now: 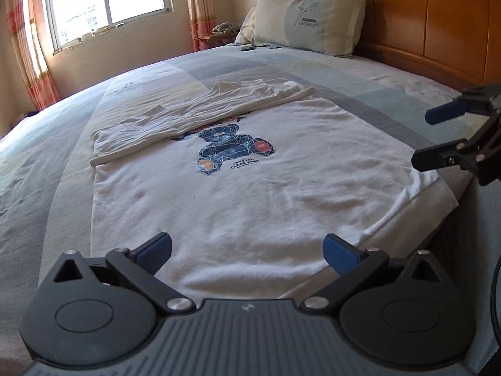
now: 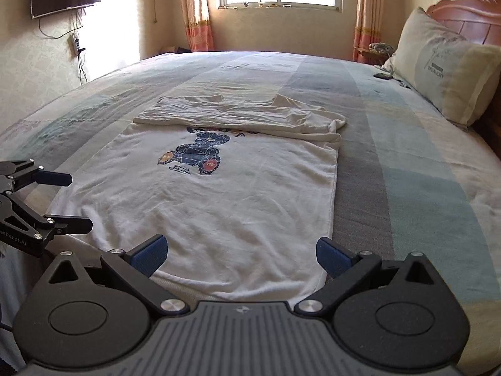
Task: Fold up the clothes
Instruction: 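Close both tools on the shirt's side edge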
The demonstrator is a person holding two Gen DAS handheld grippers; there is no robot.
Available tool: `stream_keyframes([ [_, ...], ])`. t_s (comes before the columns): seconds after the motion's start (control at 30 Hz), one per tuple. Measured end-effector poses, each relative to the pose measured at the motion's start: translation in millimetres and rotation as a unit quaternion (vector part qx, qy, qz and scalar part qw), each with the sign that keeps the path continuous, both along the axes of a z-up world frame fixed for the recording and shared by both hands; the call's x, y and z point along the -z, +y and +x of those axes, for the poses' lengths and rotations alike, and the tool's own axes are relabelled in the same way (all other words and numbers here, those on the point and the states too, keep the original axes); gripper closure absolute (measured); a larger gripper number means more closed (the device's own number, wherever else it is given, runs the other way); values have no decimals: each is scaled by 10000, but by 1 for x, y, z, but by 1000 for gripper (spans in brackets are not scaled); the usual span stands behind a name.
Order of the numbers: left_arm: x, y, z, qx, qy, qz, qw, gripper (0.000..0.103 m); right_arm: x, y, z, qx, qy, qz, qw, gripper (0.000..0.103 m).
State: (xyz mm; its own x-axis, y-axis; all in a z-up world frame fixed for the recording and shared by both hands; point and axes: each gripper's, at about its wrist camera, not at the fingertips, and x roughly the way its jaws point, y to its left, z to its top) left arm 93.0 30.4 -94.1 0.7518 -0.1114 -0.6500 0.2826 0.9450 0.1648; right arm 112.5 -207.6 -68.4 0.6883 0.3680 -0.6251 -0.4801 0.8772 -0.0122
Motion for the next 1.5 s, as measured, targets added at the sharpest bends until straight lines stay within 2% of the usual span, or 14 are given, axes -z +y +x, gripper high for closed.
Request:
stream_keyframes([
  [0.17, 12, -15, -8, 527, -5, 614, 9967, 1, 14, 16, -3, -502, -475, -825, 9942, 0],
  [0.3, 23, -30, -25, 1281, -129, 1295, 9832, 1, 28, 23, -17, -1250, -787, -1413, 9789, 0],
  [0.4, 23, -38, -27, 1469, -195, 1355, 9796, 1, 39, 35, -34, -1991, -956, -1802, 9585, 0],
  [0.5, 23, -45, -30, 1619, -257, 1373, 9769, 1, 58, 54, -46, -2461, -1180, -2443, 9305, 0],
  [0.63, 22, -55, -32, 1818, -340, 1397, 9728, 1, 89, 75, -52, -2588, -1642, -3430, 8879, 0],
  [0.7, 22, -60, -34, 1918, -382, 1408, 9705, 1, 93, 79, -57, -2552, -1934, -3732, 8707, 0],
  [0.73, 22, -62, -34, 1967, -403, 1414, 9694, 1, 91, 80, -59, -2554, -1996, -3786, 8670, 0],
  [0.83, 22, -70, -35, 2091, -467, 1436, 9662, 1, 82, 78, -68, -2575, -2139, -3791, 8627, 0],
  [0.97, 24, -81, -31, 2154, -563, 1487, 9635, 1, 65, 74, -73, -2375, -2419, -3635, 8677, 0],
  [1.07, 25, -88, -27, 2109, -653, 1546, 9630, 1, 51, 70, -67, -2141, -2459, -3412, 8816, 0],
  [1.17, 26, -92, -22, 1942, -778, 1658, 9637, 1, 44, 68, -62, -1991, -2497, -3281, 8890, 0],
  [1.33, 24, -84, -9, 1385, -894, 1692, 9717, 1, 36, 66, -58, -1897, -2572, -3193, 8921, 0],
  [1.43, 13, -75, -7, 1219, -1006, 1479, 9763, 1, 35, 62, -57, -1927, -2516, -3134, 8952, 0],
  [1.5, 7, -75, -8, 1217, -1102, 1467, 9755, 1, 37, 60, -57, -2027, -2456, -3094, 8960, 0],
])
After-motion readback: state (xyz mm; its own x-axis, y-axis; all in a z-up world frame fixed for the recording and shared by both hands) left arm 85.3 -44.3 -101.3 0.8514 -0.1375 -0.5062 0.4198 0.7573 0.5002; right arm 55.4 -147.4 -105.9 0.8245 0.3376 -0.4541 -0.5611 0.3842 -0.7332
